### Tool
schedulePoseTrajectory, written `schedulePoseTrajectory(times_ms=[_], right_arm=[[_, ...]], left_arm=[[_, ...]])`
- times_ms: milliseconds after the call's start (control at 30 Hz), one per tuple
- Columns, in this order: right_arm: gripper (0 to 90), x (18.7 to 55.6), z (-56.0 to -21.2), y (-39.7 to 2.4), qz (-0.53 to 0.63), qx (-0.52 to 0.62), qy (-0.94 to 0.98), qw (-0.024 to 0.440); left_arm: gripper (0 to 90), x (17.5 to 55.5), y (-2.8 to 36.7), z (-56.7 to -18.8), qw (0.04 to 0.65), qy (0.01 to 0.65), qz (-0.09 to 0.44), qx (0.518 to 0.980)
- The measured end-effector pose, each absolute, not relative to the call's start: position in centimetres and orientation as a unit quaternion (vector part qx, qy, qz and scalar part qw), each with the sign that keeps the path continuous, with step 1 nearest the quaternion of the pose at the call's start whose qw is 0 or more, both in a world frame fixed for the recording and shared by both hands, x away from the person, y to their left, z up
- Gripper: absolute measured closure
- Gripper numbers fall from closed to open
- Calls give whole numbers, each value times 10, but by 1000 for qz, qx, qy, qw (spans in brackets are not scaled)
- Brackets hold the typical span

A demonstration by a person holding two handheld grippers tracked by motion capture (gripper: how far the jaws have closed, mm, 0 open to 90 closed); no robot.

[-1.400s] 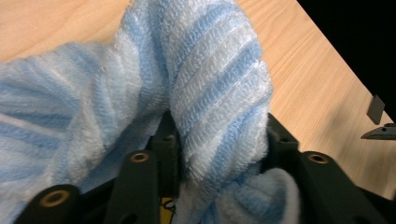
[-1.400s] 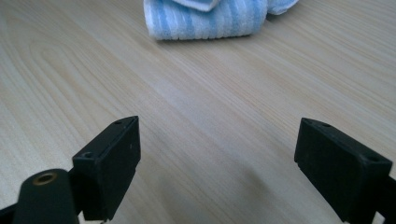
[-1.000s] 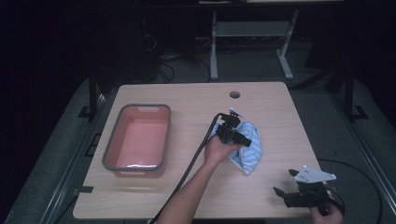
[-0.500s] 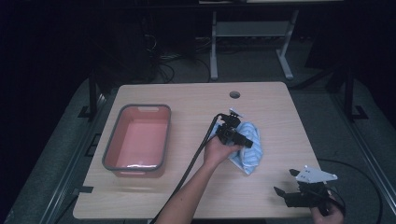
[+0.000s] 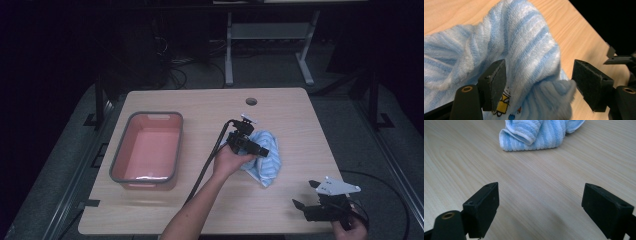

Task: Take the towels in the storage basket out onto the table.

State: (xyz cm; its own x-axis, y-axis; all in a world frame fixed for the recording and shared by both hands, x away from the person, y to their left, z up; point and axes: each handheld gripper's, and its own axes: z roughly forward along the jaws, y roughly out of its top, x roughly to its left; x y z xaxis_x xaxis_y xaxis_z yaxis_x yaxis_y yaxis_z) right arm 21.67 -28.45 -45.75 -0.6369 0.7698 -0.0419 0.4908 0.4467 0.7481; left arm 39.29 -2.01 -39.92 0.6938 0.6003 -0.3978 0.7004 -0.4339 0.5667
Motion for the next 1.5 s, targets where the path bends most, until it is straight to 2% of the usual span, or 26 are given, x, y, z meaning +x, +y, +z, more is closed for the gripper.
schedulePoseTrajectory(times_ms=[800,1500], right_arm=[[138,219,-458,-288,361,385,826,196],[138,220,-459,-287,358,385,828,196]], left_arm=[[271,367,19,-383,394,379,-62,835],[268,337,61,-393,402,378,-59,832]])
